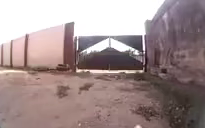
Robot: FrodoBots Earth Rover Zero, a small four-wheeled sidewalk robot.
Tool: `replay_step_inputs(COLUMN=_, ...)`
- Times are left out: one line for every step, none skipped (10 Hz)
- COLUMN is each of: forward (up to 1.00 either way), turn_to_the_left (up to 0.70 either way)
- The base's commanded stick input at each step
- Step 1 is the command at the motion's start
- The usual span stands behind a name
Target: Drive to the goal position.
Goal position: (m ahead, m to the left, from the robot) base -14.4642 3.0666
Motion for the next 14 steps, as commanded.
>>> replay_step_inputs(forward=0.7, turn_to_the_left=0.0)
replay_step_inputs(forward=0.7, turn_to_the_left=0.0)
replay_step_inputs(forward=0.7, turn_to_the_left=0.0)
replay_step_inputs(forward=0.68, turn_to_the_left=0.0)
replay_step_inputs(forward=0.51, turn_to_the_left=0.0)
replay_step_inputs(forward=0.15, turn_to_the_left=0.0)
replay_step_inputs(forward=0.08, turn_to_the_left=0.0)
replay_step_inputs(forward=0.0, turn_to_the_left=0.0)
replay_step_inputs(forward=0.0, turn_to_the_left=0.0)
replay_step_inputs(forward=0.0, turn_to_the_left=0.0)
replay_step_inputs(forward=0.0, turn_to_the_left=0.0)
replay_step_inputs(forward=0.0, turn_to_the_left=0.0)
replay_step_inputs(forward=0.0, turn_to_the_left=0.0)
replay_step_inputs(forward=0.0, turn_to_the_left=0.0)
